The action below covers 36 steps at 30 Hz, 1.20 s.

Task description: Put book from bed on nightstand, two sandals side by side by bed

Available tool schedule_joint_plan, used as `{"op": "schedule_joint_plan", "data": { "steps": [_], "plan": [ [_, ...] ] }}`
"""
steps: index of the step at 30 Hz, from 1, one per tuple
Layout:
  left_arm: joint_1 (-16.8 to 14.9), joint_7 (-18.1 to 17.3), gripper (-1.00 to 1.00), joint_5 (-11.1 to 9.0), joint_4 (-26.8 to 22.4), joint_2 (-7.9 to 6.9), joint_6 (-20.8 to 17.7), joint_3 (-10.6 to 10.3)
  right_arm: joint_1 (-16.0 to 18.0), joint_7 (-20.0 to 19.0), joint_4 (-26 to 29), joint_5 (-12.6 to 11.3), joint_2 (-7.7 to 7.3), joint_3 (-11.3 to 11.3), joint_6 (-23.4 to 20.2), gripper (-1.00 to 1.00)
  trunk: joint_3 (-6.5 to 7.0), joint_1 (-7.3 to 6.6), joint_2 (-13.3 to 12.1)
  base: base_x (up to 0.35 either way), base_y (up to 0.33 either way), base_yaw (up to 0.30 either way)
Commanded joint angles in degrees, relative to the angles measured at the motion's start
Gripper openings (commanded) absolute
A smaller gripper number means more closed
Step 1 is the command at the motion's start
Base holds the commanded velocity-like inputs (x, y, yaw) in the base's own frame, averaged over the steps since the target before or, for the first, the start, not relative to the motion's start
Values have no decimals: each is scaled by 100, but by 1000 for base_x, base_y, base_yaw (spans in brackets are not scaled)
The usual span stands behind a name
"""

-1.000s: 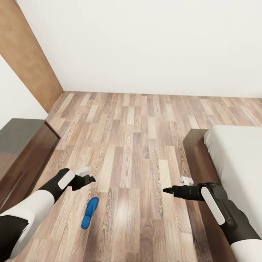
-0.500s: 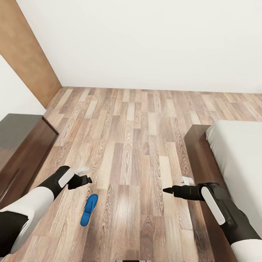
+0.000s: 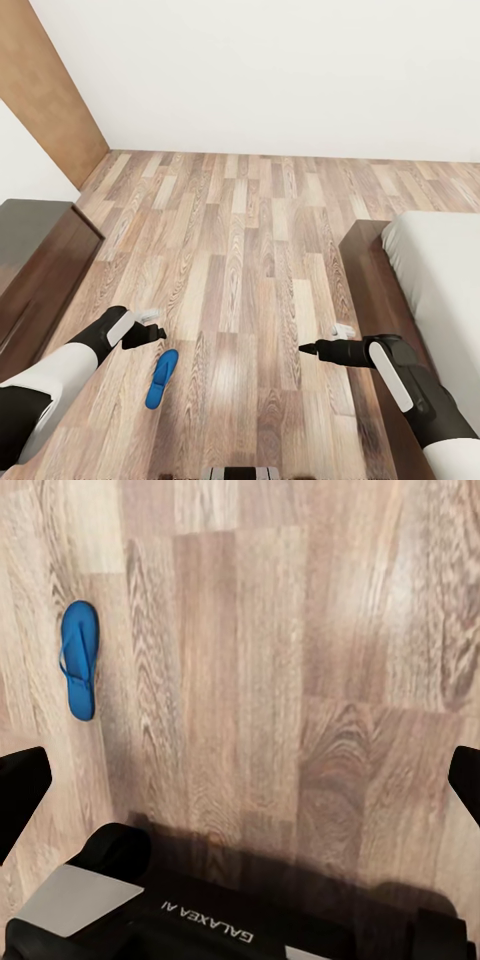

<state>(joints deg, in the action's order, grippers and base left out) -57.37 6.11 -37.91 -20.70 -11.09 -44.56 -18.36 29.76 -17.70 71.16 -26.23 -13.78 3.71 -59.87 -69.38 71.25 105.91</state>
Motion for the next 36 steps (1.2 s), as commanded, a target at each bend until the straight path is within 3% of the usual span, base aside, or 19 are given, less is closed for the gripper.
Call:
{"op": "schedule_joint_plan", "data": {
  "steps": [1, 28, 36],
  "plan": [
    [-2, 38, 100, -45, -9, -2, -15, -36, 3, -58, 3, 56, -7, -1, -13, 100, -31, 22, 43, 0, 0, 0],
    [-21, -150, 100, 32, 13, -25, 27, -10, -4, -60, 3, 56, -29, -21, -13, 100, -765, 615, 1126, 0, 0, 0],
    [-37, -106, 100, 44, 13, -97, 15, -9, -13, -65, 5, 56, -30, -22, -13, 100, -983, 791, 1447, 0, 0, 0]
  ]
}}
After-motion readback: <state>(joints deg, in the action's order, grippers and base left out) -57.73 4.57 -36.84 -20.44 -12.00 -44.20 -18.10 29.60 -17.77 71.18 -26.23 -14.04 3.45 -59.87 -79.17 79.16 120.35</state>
